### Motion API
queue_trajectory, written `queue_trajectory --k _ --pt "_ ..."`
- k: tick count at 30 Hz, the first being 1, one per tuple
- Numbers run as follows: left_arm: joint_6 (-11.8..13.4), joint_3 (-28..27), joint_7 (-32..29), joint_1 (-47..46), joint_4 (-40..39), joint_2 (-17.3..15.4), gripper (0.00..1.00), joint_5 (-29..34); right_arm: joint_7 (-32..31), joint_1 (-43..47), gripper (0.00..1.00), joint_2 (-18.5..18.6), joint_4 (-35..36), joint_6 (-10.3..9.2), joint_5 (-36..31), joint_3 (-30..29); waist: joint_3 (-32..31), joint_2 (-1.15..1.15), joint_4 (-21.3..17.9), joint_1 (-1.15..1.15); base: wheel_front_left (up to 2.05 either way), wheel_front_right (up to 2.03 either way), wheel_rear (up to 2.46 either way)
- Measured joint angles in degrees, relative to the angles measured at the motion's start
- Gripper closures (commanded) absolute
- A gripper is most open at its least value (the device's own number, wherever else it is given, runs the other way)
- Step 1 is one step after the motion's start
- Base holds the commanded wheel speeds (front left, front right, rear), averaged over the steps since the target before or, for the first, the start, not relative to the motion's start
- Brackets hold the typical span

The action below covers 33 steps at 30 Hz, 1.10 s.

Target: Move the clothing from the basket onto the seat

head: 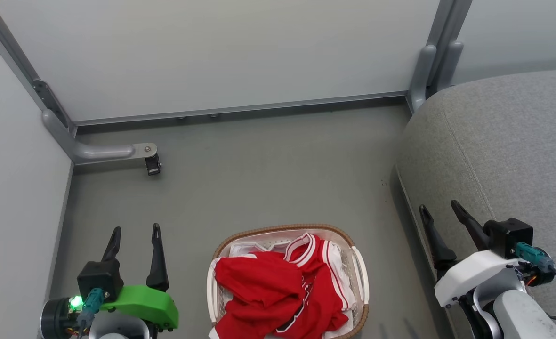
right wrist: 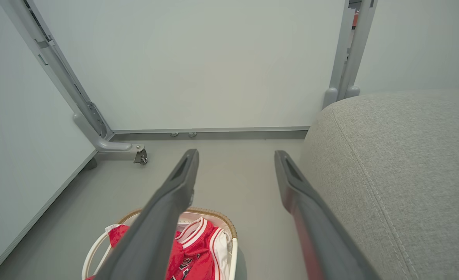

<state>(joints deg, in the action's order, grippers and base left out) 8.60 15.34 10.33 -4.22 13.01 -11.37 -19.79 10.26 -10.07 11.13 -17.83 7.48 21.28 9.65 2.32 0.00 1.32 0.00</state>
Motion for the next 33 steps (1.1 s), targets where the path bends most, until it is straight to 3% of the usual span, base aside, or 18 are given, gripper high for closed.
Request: queue_trajectory --k 7,12,21,33 --pt "0.15 1.08 0.87 0.02 -0.1 0.03 0.0 2.33 0.89 -0.02 0.0 0.08 -0.12 0.0 -4.0 0.22 0.81 0.0 0.0 0.0 0.0 0.0 0.0" --pt "-2.98 0.33 1.43 -0.16 2.21 2.04 0.0 2.13 1.44 -1.35 0.0 0.33 0.69 0.0 -6.09 0.71 2.75 0.0 -0.24 0.0 0.0 0.0 0.0" --pt "-7.57 1.61 2.57 -6.87 7.75 5.59 0.0 7.12 2.48 -6.19 0.0 1.93 3.83 0.01 -8.8 2.08 9.74 0.0 -1.32 0.0 0.0 0.0 0.0" --pt "-13.7 10.13 3.86 -24.52 21.39 6.61 0.0 17.45 3.91 -15.39 0.0 2.05 10.2 0.01 -12.33 4.86 23.44 0.0 -4.03 0.01 0.0 0.0 0.0"
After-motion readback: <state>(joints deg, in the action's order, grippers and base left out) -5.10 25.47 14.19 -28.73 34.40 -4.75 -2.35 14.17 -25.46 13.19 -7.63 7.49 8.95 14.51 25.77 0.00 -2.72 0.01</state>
